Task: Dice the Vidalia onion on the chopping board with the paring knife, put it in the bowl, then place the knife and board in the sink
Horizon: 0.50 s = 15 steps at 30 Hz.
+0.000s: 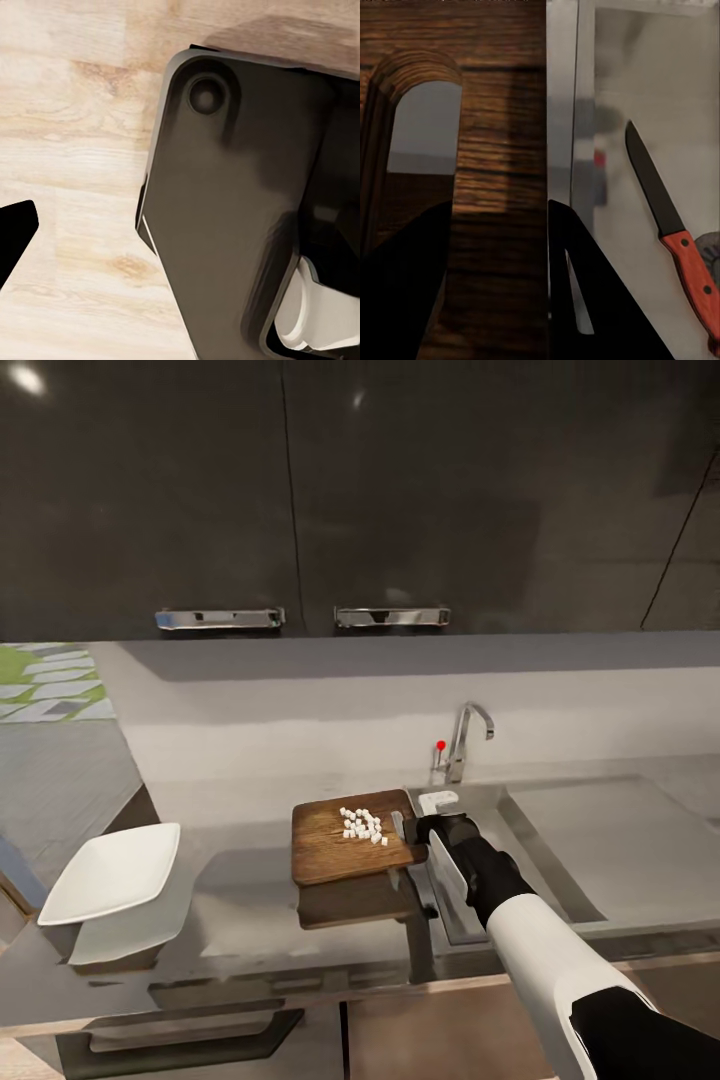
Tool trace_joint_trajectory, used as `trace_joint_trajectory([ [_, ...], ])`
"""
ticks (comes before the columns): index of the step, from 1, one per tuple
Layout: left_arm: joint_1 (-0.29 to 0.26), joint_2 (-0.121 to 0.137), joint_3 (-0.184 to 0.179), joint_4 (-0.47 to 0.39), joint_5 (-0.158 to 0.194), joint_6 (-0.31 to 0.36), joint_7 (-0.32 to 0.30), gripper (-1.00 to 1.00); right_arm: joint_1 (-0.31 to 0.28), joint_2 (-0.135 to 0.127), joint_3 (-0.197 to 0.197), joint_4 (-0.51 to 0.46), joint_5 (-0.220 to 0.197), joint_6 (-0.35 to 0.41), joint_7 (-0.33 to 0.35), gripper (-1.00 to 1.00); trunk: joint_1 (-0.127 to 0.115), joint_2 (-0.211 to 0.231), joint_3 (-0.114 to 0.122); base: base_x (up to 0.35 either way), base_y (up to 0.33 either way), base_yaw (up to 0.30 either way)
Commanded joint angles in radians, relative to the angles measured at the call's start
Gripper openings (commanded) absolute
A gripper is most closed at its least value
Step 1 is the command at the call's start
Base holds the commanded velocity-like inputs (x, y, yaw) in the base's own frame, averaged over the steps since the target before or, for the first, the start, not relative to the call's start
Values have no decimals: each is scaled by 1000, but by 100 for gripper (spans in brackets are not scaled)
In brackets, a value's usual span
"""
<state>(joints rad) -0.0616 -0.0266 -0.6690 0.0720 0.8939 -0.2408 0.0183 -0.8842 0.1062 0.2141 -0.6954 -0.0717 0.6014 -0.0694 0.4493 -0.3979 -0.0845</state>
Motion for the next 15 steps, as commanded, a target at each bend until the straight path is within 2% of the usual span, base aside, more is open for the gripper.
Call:
trace_joint_trajectory([
  [1, -1, -1, -6, 3, 0, -5, 2, 100, -1, -1, 4, -1, -8, 4, -7, -100, 1, -2, -1, 0, 0, 0],
  [7, -1, -1, -6, 3, 0, -5, 3, 100, -1, 0, 4, -1, -8, 4, -7, -100, 1, -2, 9, 0, 9, 0],
  [15, -1, -1, -6, 3, 0, -5, 2, 100, -1, 0, 4, -1, -8, 4, -7, -100, 1, -2, 21, 0, 262, 0],
])
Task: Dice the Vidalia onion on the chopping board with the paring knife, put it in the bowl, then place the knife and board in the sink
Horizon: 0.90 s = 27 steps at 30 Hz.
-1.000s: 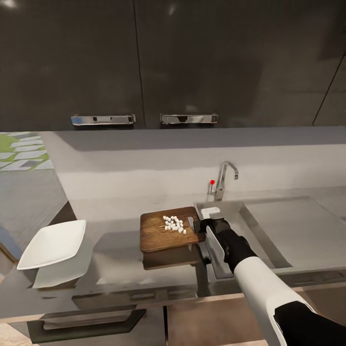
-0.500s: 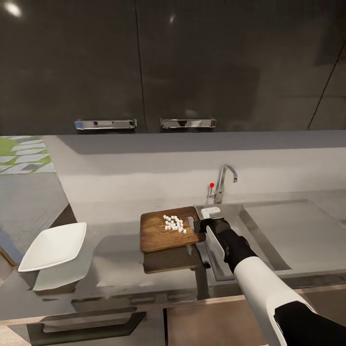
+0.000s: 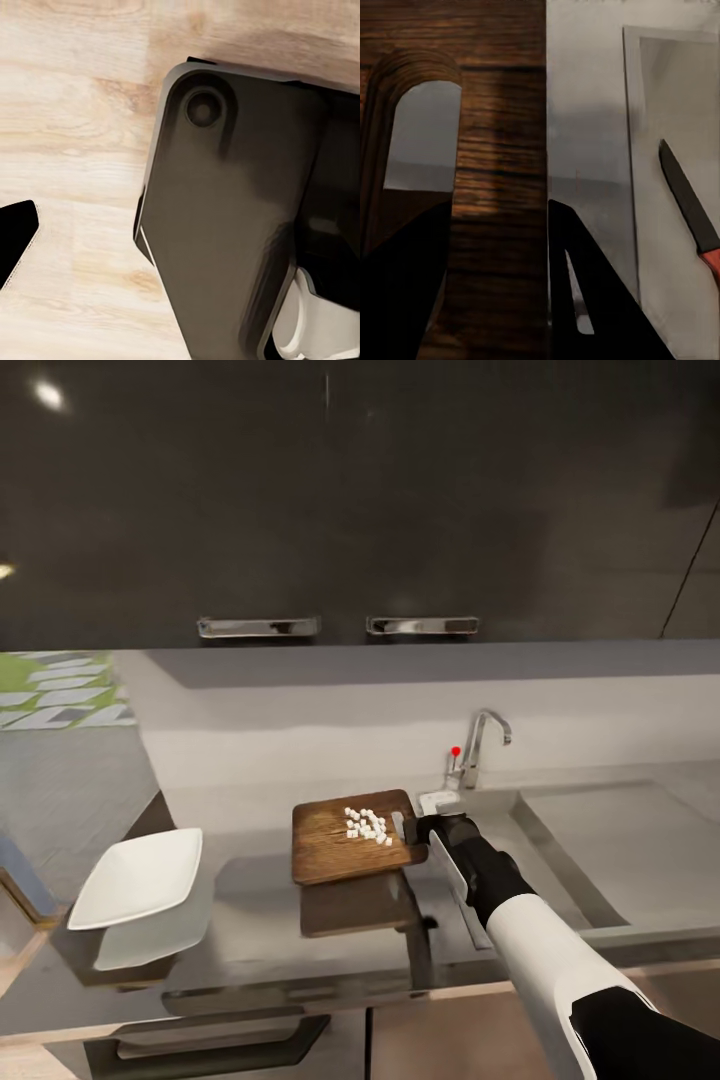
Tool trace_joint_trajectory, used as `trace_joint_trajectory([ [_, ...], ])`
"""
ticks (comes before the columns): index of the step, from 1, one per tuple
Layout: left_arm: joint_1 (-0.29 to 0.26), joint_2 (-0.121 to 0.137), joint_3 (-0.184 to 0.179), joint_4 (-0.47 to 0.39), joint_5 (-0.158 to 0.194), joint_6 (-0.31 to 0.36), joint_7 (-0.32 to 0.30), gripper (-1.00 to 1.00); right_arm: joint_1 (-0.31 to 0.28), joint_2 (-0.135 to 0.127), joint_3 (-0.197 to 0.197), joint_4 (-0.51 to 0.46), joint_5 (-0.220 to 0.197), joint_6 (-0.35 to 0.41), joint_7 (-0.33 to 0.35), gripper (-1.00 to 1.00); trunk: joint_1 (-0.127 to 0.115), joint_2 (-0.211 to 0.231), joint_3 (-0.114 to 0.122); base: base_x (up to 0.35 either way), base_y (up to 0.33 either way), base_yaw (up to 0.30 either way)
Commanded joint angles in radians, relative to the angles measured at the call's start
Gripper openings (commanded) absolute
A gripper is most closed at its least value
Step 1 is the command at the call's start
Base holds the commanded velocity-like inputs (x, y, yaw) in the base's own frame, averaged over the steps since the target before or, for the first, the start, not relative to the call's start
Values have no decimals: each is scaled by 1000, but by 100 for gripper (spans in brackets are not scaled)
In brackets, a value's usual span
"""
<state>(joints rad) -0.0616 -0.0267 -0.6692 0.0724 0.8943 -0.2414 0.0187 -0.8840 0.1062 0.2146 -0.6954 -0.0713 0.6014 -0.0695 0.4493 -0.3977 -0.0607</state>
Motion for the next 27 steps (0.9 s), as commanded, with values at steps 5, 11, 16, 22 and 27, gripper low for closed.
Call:
trace_joint_trajectory([
  [5, -1, -1, -6, 3, 0, -4, 1, 100, -1, 0, 3, -1, -9, 5, -7, -100, 1, -2, 6, 0, 294, 0],
  [11, -1, -1, -6, 3, 0, -4, 2, 100, -1, 0, 3, -1, -9, 5, -7, -100, 1, -2, 15, 0, 294, 0],
  [16, -1, -1, -6, 3, 0, -4, 2, 100, -1, 0, 3, -1, -9, 5, -7, -100, 1, -2, 23, 0, 294, 0],
  [22, -1, -1, -6, 3, 0, -4, 2, 100, -1, 0, 3, -1, -9, 5, -7, -100, 1, -2, 32, 0, 238, 0],
  [27, -1, -1, -6, 3, 0, -4, 2, 100, -1, 0, 3, -1, -9, 5, -7, -100, 1, -2, 40, 0, 213, 0],
])
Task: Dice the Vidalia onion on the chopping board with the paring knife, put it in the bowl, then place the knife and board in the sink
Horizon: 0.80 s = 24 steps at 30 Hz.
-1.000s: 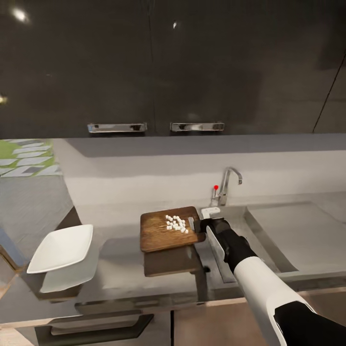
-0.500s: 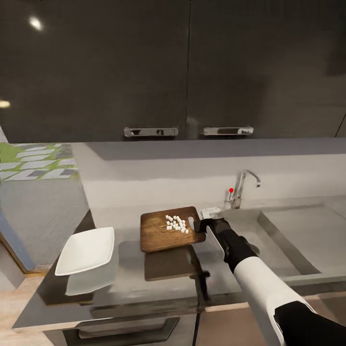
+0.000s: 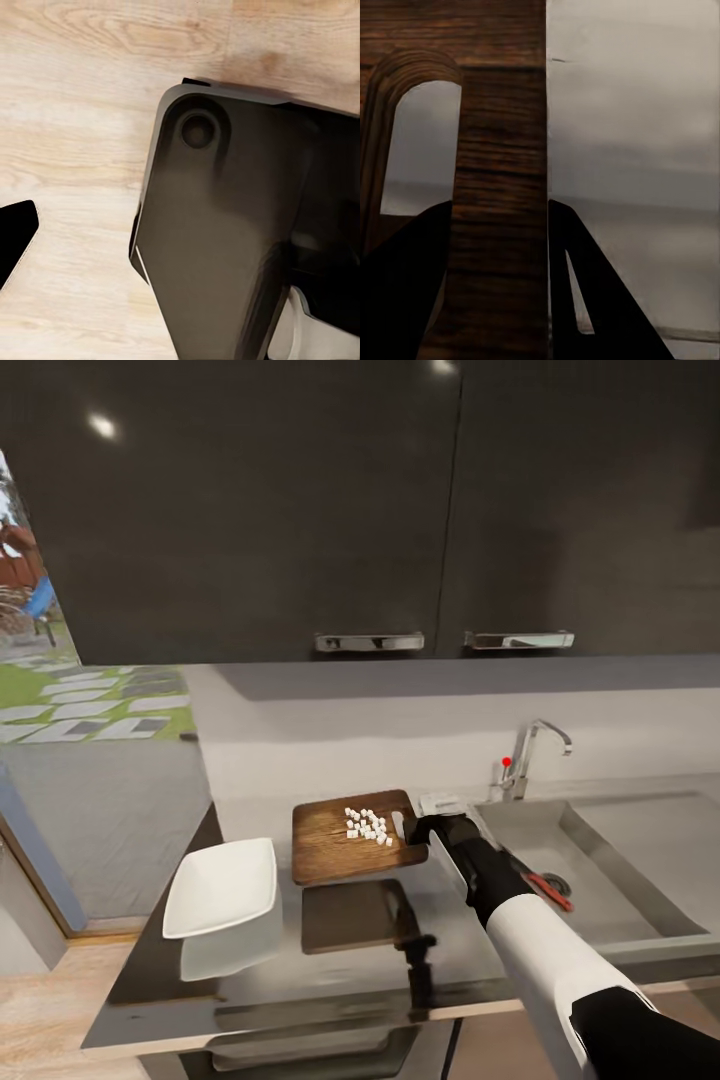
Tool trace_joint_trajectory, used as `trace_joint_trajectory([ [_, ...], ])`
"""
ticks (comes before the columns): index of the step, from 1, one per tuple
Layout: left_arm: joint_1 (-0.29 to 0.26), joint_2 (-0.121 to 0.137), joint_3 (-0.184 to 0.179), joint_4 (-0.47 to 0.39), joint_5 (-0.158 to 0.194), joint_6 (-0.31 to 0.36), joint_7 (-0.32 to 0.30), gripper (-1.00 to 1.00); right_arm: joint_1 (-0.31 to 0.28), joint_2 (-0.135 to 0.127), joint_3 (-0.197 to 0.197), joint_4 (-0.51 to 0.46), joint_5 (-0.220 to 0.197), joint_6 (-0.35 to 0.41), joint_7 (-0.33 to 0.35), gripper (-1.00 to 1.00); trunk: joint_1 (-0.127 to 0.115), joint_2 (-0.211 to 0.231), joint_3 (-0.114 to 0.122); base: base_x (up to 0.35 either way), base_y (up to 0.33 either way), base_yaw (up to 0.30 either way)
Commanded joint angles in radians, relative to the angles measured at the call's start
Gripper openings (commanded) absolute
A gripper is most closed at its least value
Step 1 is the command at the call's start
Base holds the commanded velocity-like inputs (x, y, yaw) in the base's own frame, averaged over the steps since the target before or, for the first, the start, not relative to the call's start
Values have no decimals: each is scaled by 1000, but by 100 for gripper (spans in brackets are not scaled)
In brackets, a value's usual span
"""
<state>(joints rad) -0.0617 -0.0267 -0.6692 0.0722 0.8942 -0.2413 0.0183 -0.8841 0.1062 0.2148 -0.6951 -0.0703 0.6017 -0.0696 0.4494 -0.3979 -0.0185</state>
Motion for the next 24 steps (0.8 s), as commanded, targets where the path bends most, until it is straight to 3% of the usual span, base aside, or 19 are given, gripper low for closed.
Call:
trace_joint_trajectory([
  [1, -1, -1, -6, 3, 0, -4, 2, 100, -1, 0, 3, -1, -9, 4, -7, -100, 1, -2, 0, 0, 223, 0],
  [24, -1, -1, -6, 3, 0, -4, 2, 100, -1, 0, 3, -1, -11, 4, -7, -100, 1, -2, 36, 0, 246, 0],
])
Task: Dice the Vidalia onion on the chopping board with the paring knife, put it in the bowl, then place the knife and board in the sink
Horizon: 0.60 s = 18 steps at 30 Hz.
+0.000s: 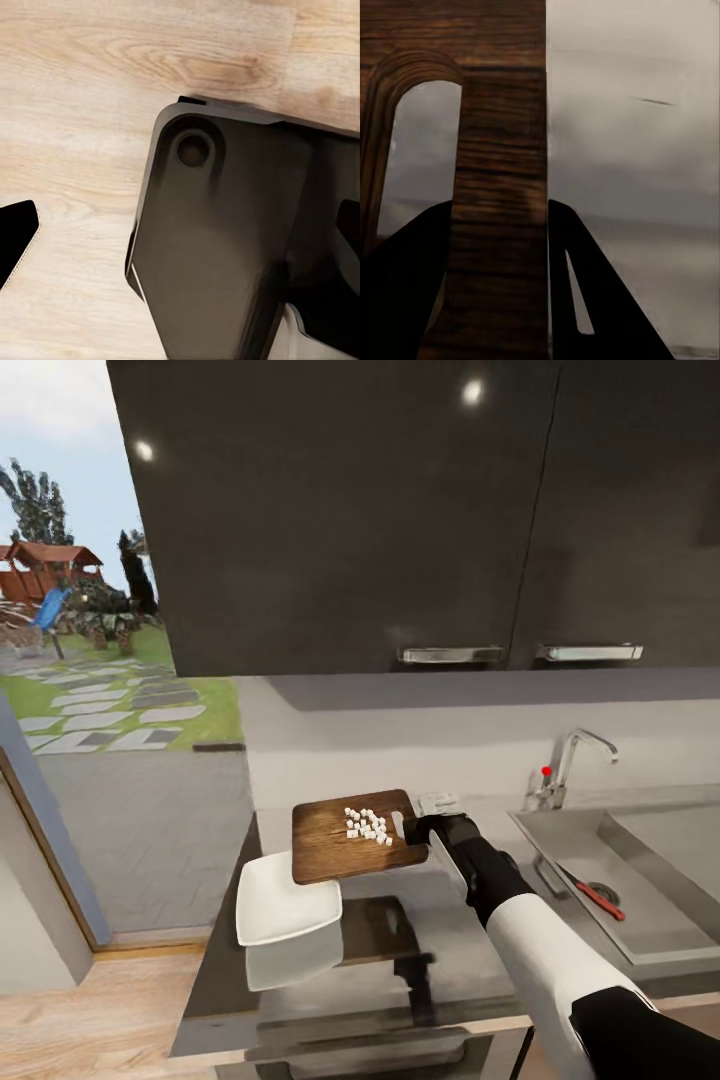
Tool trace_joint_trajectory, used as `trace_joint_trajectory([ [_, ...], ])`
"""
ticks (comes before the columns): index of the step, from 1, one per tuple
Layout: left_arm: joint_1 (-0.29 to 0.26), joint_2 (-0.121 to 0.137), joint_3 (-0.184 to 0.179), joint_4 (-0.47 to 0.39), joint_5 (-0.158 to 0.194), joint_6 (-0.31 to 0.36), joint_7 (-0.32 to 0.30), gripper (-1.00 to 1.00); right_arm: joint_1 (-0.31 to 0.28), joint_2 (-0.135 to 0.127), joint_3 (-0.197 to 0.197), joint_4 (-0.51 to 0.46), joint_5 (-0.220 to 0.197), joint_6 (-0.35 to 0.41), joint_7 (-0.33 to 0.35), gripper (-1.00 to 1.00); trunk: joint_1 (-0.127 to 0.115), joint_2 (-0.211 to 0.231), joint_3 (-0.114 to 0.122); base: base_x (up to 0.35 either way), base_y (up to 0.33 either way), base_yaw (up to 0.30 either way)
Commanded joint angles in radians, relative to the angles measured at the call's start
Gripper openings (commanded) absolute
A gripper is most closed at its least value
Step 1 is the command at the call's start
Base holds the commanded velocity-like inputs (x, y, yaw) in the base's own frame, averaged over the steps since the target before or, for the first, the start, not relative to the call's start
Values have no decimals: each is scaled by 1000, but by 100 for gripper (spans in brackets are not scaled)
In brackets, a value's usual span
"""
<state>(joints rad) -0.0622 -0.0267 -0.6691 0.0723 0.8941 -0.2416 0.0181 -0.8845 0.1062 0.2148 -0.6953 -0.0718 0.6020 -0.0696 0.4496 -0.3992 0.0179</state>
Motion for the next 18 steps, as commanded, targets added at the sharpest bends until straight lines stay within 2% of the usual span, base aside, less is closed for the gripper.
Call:
trace_joint_trajectory([
  [1, -1, -1, -6, 3, 0, -4, 2, 100, -1, 0, 3, -1, -9, 4, -7, -100, 0, -1, 1, 0, 226, 0],
  [8, -1, -1, -6, 3, 0, -4, 2, 100, -1, 0, 3, -1, -9, 4, -7, -100, 0, -1, 12, 0, 204, 0],
  [16, -1, -1, -6, 2, 0, -4, 2, 100, -1, -2, 4, -1, -7, 4, -14, -100, 0, -1, 14, 0, 19, 0],
  [18, -1, -1, -6, 2, 0, -4, 2, 100, -1, -2, 5, -1, 21, 3, -14, -100, 0, -1, 14, 0, 0, 0],
])
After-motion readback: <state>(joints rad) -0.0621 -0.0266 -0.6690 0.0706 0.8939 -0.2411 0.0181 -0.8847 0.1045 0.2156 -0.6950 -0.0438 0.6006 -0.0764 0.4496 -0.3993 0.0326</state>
